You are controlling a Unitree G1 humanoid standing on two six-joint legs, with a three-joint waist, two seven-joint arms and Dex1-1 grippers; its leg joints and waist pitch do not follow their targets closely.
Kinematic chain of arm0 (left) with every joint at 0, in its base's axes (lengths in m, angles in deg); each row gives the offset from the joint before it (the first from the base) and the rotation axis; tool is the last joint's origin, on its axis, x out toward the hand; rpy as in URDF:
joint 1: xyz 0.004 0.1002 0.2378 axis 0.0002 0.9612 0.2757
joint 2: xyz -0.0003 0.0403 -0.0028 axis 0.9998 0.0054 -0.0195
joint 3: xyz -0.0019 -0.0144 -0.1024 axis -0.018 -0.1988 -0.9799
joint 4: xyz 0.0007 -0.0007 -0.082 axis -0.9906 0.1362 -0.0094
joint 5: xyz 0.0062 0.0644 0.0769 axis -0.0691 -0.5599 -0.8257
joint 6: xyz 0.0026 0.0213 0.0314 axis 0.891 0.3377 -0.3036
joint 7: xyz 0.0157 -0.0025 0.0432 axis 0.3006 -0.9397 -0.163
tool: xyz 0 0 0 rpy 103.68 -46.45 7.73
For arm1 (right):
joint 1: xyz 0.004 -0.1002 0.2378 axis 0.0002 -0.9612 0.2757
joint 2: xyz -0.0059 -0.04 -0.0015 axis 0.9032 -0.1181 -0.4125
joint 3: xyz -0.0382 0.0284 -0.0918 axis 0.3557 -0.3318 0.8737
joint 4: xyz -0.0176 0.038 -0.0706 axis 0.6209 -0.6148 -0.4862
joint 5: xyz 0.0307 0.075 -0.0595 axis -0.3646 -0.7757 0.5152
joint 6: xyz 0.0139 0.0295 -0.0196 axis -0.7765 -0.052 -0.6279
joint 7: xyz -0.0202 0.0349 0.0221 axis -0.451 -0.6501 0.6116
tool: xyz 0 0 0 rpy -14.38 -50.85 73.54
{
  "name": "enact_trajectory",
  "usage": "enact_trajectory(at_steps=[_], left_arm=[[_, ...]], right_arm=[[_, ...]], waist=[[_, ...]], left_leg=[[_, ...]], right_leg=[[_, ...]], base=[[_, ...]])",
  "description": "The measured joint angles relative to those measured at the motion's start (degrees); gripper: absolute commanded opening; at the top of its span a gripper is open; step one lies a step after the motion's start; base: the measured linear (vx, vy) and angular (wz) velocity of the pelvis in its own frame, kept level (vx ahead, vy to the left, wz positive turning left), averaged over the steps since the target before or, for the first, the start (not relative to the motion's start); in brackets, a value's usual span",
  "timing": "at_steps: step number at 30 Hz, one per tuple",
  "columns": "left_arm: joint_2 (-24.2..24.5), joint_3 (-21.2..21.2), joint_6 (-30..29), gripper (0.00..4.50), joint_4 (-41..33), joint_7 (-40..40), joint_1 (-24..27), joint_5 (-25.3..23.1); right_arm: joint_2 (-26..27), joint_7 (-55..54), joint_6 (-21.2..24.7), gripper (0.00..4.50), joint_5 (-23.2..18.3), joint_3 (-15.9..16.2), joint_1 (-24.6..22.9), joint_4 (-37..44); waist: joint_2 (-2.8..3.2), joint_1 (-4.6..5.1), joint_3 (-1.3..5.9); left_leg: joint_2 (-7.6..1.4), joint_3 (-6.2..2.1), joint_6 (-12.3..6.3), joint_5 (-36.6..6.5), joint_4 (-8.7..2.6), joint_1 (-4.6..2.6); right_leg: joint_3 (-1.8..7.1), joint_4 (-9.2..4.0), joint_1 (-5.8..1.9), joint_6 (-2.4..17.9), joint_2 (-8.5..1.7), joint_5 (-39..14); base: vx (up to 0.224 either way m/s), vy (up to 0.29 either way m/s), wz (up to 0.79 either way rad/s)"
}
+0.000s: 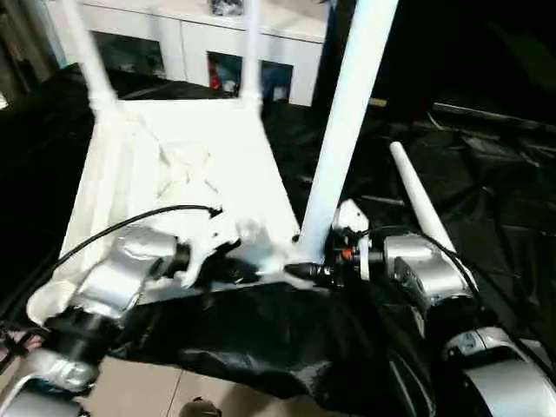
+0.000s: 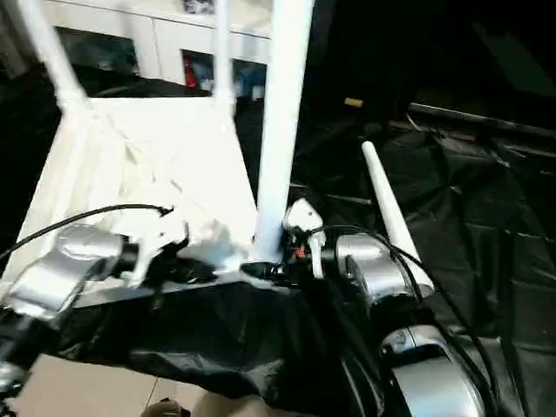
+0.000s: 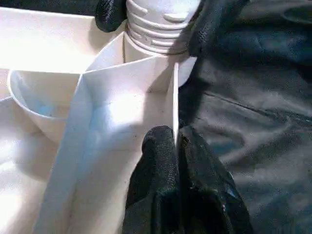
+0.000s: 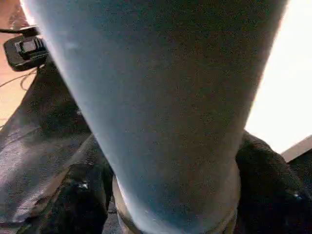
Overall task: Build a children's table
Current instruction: Rotate leg to tighten
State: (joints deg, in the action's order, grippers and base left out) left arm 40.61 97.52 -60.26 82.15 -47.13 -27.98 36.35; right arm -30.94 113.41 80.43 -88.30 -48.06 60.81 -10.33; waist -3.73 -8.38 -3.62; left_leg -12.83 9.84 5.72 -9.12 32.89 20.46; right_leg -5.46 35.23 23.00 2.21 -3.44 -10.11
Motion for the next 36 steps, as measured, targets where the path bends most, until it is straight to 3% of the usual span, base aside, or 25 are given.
enact_trajectory(at_steps=[5, 11, 14, 17, 23, 25, 29, 30, 36], left_arm=[[0.09, 0.00, -0.04, 0.00, -0.04, -0.12, 0.01, 0.18], [-2.02, -0.27, -0.04, 0.00, 0.95, 4.10, -0.08, -0.29], [-4.51, -0.56, -0.05, 0.00, 3.62, 8.53, -1.55, -1.58], [-8.92, -1.23, -0.88, 0.00, 7.69, 15.82, -4.57, -3.98], [-13.74, -1.31, -3.01, 0.00, 9.75, 23.52, -6.10, -5.19], [-14.25, -1.33, -3.10, 0.00, 9.75, 24.24, -6.09, -5.34], [-14.24, -1.42, -3.07, 0.00, 9.74, 24.00, -6.09, -5.51], [-14.11, -1.41, -2.98, 0.00, 9.73, 23.84, -6.06, -5.51], [-11.62, -1.26, -1.32, 0.00, 8.09, 20.45, -4.76, -5.14]], right_arm=[[-0.05, 0.16, 0.95, 2.81, -0.12, -0.02, -0.01, 0.41], [1.16, -5.15, 1.42, 2.76, -0.06, -1.53, 0.02, -0.61], [3.34, -13.55, 1.03, 2.75, 0.27, -3.65, 1.54, -4.37], [7.23, -28.66, 1.08, 2.75, 0.25, -7.12, 4.70, -9.21], [9.90, -40.33, 0.10, 2.75, 0.09, -9.77, 5.44, -11.24], [10.31, -41.27, -0.81, 3.31, 0.10, -10.31, 5.53, -11.91], [10.96, -41.36, -1.60, 3.58, 0.12, -10.79, 6.11, -13.19], [10.98, -41.34, -1.82, 3.88, 0.44, -10.71, 6.13, -13.22], [8.67, -33.52, -2.87, 3.88, 2.05, -7.77, 5.71, -12.42]], waist=[[-0.07, 0.01, -0.02], [-0.13, 0.30, -0.01], [-0.15, 0.83, 0.00], [-0.17, 2.00, -0.01], [0.02, 1.99, 0.07], [0.05, 1.91, 0.08], [0.07, 1.96, 0.09], [0.07, 1.95, 0.09], [0.08, 2.07, 0.08]], left_leg=[[0.00, -0.01, 0.00, 0.00, 0.00, 0.00], [0.00, -0.01, 0.01, 0.01, 0.02, -0.02], [0.00, -0.01, 0.03, 0.02, 0.01, -0.17], [0.01, -0.03, 0.06, 0.03, 0.01, -0.25], [0.02, -0.02, 0.06, 0.03, 0.00, -0.27], [0.02, -0.01, 0.06, 0.03, -0.01, -0.26], [0.02, -0.01, 0.06, 0.03, -0.01, -0.26], [0.02, -0.01, 0.06, 0.03, -0.01, -0.26], [0.02, -0.03, 0.06, 0.02, -0.05, -0.26]], right_leg=[[0.00, 0.01, -0.01, 0.00, 0.00, 0.00], [0.01, 0.03, -0.01, 0.00, 0.00, 0.01], [0.01, 0.10, -0.03, -0.21, 0.01, -0.10], [0.00, 0.13, -0.01, -0.18, 0.01, -0.05], [0.02, 0.12, -0.05, -0.20, 0.00, -0.04], [0.02, 0.12, -0.05, -0.20, 0.00, -0.04], [0.02, 0.10, -0.05, -0.20, 0.00, -0.04], [0.02, 0.10, -0.05, -0.20, 0.00, -0.04], [0.01, 0.08, -0.04, -0.23, 0.00, -0.06]], base=[[0.000, 0.000, 0.00], [0.000, 0.000, 0.00], [0.000, 0.000, 0.00], [0.000, 0.000, 0.00], [0.000, 0.000, 0.00], [0.000, 0.000, 0.00], [0.000, 0.000, 0.00], [0.000, 0.000, 0.00], [0.000, 0.000, 0.00]])
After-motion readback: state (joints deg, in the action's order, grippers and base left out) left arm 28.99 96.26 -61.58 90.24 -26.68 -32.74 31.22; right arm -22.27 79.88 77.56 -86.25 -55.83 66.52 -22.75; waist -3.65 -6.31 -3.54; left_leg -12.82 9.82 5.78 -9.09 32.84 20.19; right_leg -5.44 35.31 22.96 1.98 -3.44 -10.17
